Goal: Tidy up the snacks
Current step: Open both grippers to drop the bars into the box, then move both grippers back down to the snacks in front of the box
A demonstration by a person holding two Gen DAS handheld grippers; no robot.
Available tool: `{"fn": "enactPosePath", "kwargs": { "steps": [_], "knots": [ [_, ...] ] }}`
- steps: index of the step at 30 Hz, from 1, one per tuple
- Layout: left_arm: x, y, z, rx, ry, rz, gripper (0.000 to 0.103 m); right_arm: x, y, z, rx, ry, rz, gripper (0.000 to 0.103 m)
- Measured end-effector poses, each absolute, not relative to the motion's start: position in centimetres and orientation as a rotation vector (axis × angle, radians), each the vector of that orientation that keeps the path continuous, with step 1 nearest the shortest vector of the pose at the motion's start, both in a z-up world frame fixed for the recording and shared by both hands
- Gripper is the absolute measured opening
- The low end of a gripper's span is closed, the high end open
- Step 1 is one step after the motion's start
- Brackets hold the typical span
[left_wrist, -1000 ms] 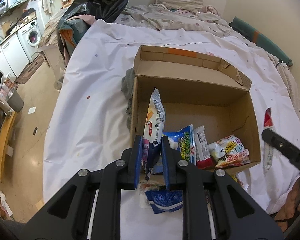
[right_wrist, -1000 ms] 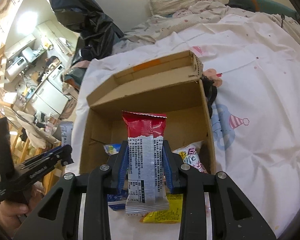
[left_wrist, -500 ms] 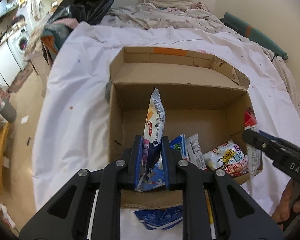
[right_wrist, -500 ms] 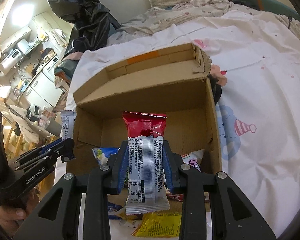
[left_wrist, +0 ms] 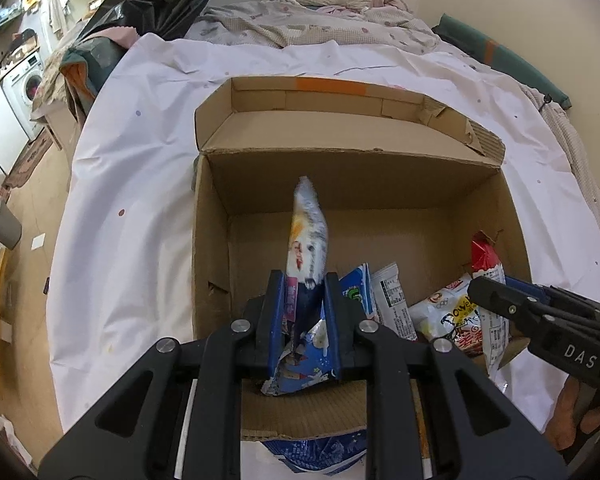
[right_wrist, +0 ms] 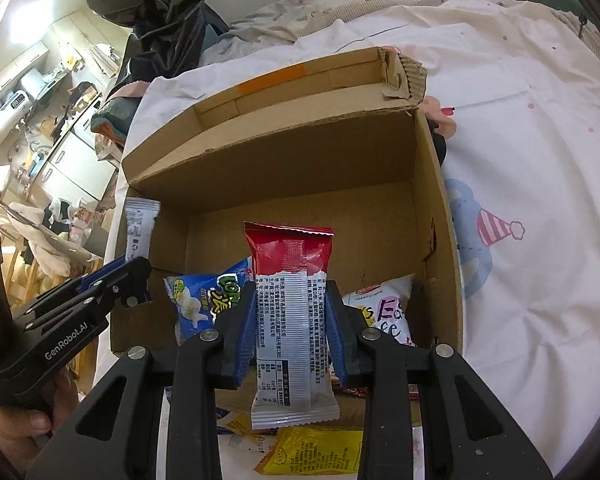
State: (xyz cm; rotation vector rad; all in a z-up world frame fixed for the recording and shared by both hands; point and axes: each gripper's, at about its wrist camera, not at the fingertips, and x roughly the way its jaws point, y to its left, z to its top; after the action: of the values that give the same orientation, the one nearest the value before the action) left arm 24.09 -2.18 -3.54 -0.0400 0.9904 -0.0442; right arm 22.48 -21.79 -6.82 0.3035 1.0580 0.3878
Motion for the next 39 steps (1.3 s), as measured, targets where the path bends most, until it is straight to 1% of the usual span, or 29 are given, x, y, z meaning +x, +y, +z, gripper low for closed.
{"fn": "enactPosePath", "kwargs": {
  "steps": [5,8,10,11,12,13,14,17,18,19,20,22,31,39],
  "knots": [
    [24.0,-2.3,-4.0,-0.042,1.013,-0.045,0.018,22.6,-21.8,-7.1,0.313,1.072,0.381,0.034],
    [24.0,-2.3,-4.2,-0.042,1.020,-0.042,0.018,22.8,-21.9,-7.2,0.323,1.077,0.377,0.036],
    [23.9,-2.3,-4.3,-0.049,1.025,-0.041,0.025,22.8,-22.0,-7.2,0.326,1.079,0.372,0.036],
    [23.9,-2.2,-4.3,-0.054,1.026,-0.040,0.034,22.8,-22.0,-7.3,0.329,1.079,0.373,0.036],
    [23.8,-2.2,-4.2,-0.056,1.021,-0.035,0.040,22.8,-22.0,-7.3,0.332,1.077,0.373,0.036],
    [23.7,-2.2,-4.1,-0.057,1.016,-0.033,0.042,22.7,-22.0,-7.2,0.335,1.075,0.373,0.036],
    [23.6,-2.2,-4.0,-0.058,1.012,-0.034,0.046,22.7,-22.1,-7.2,0.338,1.073,0.375,0.036],
    [23.4,-2.2,-3.7,-0.055,0.998,-0.035,0.067,22.7,-22.2,-7.1,0.352,1.067,0.379,0.039],
    [23.3,-2.2,-3.5,-0.055,0.986,-0.035,0.069,22.7,-22.3,-7.0,0.359,1.060,0.373,0.053],
    [23.1,-2.2,-3.3,-0.049,0.971,-0.034,0.070,22.7,-22.4,-6.9,0.362,1.052,0.368,0.066],
    [23.1,-2.3,-3.2,-0.043,0.966,-0.035,0.071,22.5,-22.5,-6.7,0.368,1.037,0.363,0.069],
    [23.1,-2.4,-3.0,-0.037,0.961,-0.043,0.072,22.4,-22.7,-6.2,0.369,1.007,0.363,0.070],
    [22.5,-2.1,-2.5,-0.042,0.934,-0.040,0.072,22.5,-22.6,-5.7,0.359,1.008,0.362,0.070],
    [20.3,-1.1,-1.2,-0.021,0.876,-0.004,0.072,21.0,-23.6,-4.6,0.373,0.966,0.348,0.070]
  ]
}}
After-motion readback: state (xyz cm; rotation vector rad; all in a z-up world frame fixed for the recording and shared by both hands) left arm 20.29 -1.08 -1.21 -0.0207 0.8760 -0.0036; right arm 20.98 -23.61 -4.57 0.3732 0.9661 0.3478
